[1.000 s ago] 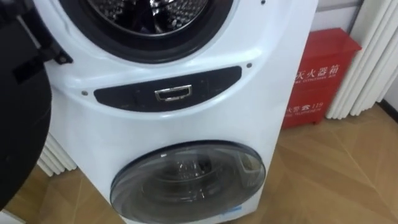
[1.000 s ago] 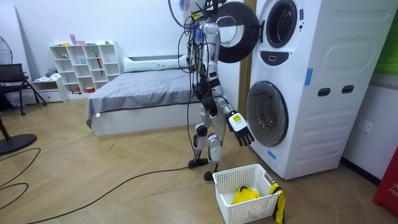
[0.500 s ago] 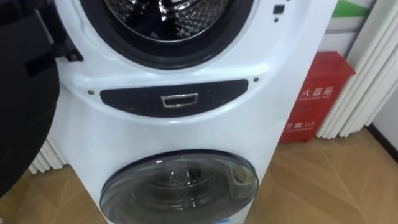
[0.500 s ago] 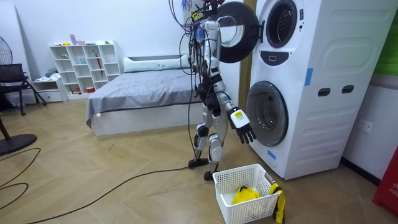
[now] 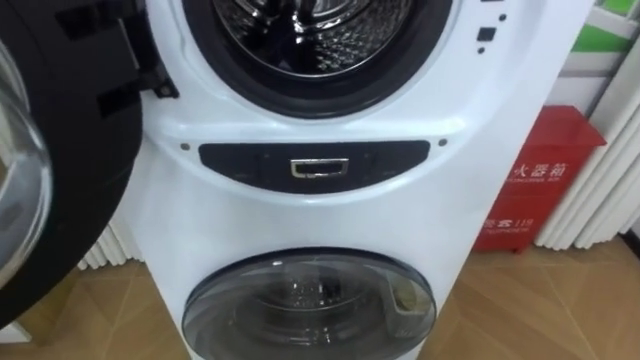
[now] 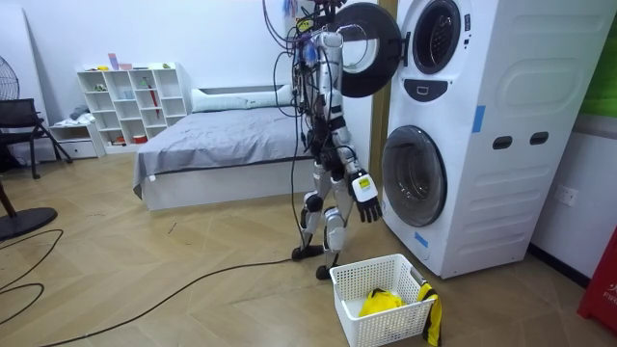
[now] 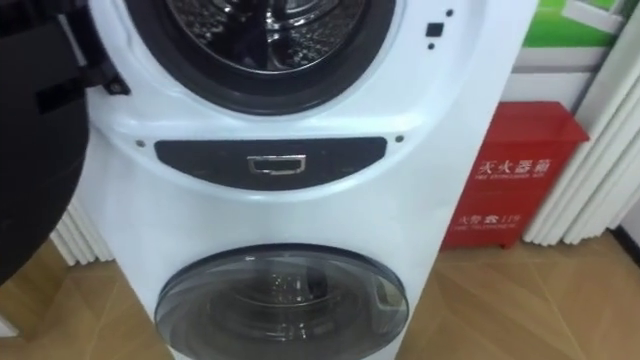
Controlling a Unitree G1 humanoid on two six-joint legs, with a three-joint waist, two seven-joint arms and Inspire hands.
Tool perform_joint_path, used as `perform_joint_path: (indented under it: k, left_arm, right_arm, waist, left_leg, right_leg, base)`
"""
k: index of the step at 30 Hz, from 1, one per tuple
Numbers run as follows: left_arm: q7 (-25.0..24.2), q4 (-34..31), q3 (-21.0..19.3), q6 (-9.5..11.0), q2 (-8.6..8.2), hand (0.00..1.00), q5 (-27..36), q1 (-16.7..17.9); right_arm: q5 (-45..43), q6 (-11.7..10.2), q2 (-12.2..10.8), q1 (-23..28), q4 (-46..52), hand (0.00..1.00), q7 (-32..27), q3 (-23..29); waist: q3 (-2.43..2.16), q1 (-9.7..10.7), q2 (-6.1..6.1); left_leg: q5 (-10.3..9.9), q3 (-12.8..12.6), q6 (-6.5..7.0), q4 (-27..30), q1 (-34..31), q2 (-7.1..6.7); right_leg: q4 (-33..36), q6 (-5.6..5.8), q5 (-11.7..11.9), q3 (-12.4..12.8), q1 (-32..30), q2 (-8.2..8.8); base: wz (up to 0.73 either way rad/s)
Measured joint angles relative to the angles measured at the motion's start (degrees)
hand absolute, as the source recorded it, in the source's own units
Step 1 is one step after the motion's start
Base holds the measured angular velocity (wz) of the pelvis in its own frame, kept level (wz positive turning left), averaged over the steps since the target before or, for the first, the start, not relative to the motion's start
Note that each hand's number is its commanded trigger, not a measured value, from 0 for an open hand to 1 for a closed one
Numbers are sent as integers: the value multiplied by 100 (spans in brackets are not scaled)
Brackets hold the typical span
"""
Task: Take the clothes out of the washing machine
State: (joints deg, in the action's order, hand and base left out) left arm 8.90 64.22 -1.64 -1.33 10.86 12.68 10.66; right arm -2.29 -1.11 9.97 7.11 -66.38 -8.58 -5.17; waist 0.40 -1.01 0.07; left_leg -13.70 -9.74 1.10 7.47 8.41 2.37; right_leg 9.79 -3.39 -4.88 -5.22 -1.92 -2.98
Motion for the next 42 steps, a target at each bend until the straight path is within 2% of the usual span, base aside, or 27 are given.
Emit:
perform_joint_path:
  k: [4,9,15,21,25,26,28,30,31,32,33,34,35,36,37,38,39,40,42]
  left_arm:
    - [132,70,-53,0,-28,0,-11,23]
    - [239,103,-86,-9,-34,0,-379,49]
    - [340,102,-102,-5,-44,0,-724,12]
    - [341,-27,-173,11,-90,0,-771,6]
    - [342,-22,-173,18,-90,0,-779,-26]
    - [340,-22,-180,25,-88,0,-777,-20]
    - [315,-27,-225,27,-103,0,-784,8]
    - [267,-35,-322,28,-124,0,-791,-13]
    - [260,-52,-321,29,-124,0,-782,-17]
    - [203,-92,-319,32,-126,0,-766,-23]
    - [137,-184,-304,30,-139,0,-765,-27]
    - [62,-254,-268,33,-182,0,-772,-63]
    - [17,-245,-262,37,-215,0,-771,-108]
    - [-82,-229,-262,37,-299,0,-745,-159]
    - [-121,-237,-256,38,-334,0,-711,-180]
    - [-203,-234,-208,38,-358,0,-635,-253]
    - [-244,-247,-132,38,-353,0,-606,-444]
    - [-266,-249,-116,41,-353,0,-607,-541]
    - [-374,-224,14,68,-345,0,-614,-904]
  right_arm:
    - [56,0,-44,-115,-5,0,137,-32]
    - [232,-5,-58,-279,-4,0,253,-80]
    - [404,-20,-59,-253,-8,0,249,-132]
    - [436,-86,-58,-119,18,0,275,-48]
    - [398,-87,-56,-138,17,0,506,-12]
    - [399,-86,-56,-141,11,0,574,-13]
    - [393,-79,-57,-147,13,0,640,-29]
    - [399,-75,-57,-157,-7,0,700,-22]
    - [411,-74,-57,-165,-26,0,701,-16]
    - [422,-73,-51,-160,-29,0,701,-13]
    - [438,-74,-48,-148,-31,0,707,10]
    - [480,-78,-35,-149,-28,0,712,36]
    - [506,-83,-20,-156,-28,0,711,40]
    - [524,-84,34,-163,-16,0,700,37]
    - [520,-84,66,-173,-8,0,688,33]
    - [539,-88,106,-197,-8,0,681,38]
    - [641,-87,107,-195,-12,0,683,104]
    - [660,-83,105,-198,-15,0,686,160]
    - [664,-85,91,-270,-46,0,678,277]
  waist:
    - [2,-115,1]
    - [5,-265,13]
    - [6,-249,28]
    - [9,-227,42]
    - [7,-208,36]
    - [-11,-234,1]
    - [-24,-249,-32]
    - [-21,-238,-33]
    - [-22,-227,-32]
    - [-24,-202,-4]
    - [-12,-95,40]
    - [3,-37,69]
    - [38,-35,115]
    - [23,-32,199]
    - [-13,16,255]
    - [-15,172,331]
    - [-7,295,360]
    - [-9,315,366]
    - [2,427,446]
  left_leg:
    - [-6,129,-8,15,10,-5]
    - [-12,255,-19,18,9,-7]
    - [-13,380,-23,32,35,-4]
    - [-13,360,-24,32,126,4]
    - [-42,264,-73,105,102,75]
    - [-70,183,-120,297,28,81]
    - [-137,174,-229,755,-132,114]
    - [-216,213,-354,1691,-506,213]
    - [-219,234,-357,1934,-615,223]
    - [-219,411,-357,2348,-794,306]
    - [-223,580,-364,2659,-930,335]
    - [-251,594,-391,2900,-988,414]
    - [-279,595,-413,3058,-993,443]
    - [-299,620,-443,3381,-963,532]
    - [-316,673,-472,3481,-929,548]
    - [-366,746,-556,3515,-801,569]
    - [-410,779,-629,3287,-593,588]
    - [-411,776,-632,3108,-464,586]
    - [-493,879,-740,2199,23,589]
  right_leg:
    - [-16,-7,-5,-106,85,6]
    - [-35,-9,-62,-163,135,3]
    - [-128,-6,-95,-295,259,17]
    - [-183,-1,-127,-274,378,4]
    - [-69,-39,-182,-261,247,-25]
    - [16,-66,-220,-244,188,-32]
    - [27,-110,-234,-148,187,-53]
    - [115,-211,-264,-46,163,-92]
    - [114,-240,-260,-14,168,-97]
    - [113,-307,-255,24,181,-165]
    - [119,-374,-264,28,189,-220]
    - [179,-441,-281,30,184,-285]
    - [231,-471,-300,20,173,-314]
    - [329,-517,-319,-49,91,-372]
    - [346,-541,-311,-108,45,-401]
    - [412,-558,-314,-226,-73,-432]
    - [510,-570,-306,-353,-215,-421]
    - [567,-572,-305,-384,-277,-418]
    - [704,-591,-245,-658,-643,-411]
  base:
    - [16]
    - [13]
    - [11]
    - [1]
    - [-8]
    - [-26]
    - [-34]
    - [-35]
    - [-30]
    - [-20]
    - [-18]
    - [-14]
    - [-33]
    - [-30]
    - [-8]
    - [37]
    - [47]
    - [46]
    - [47]
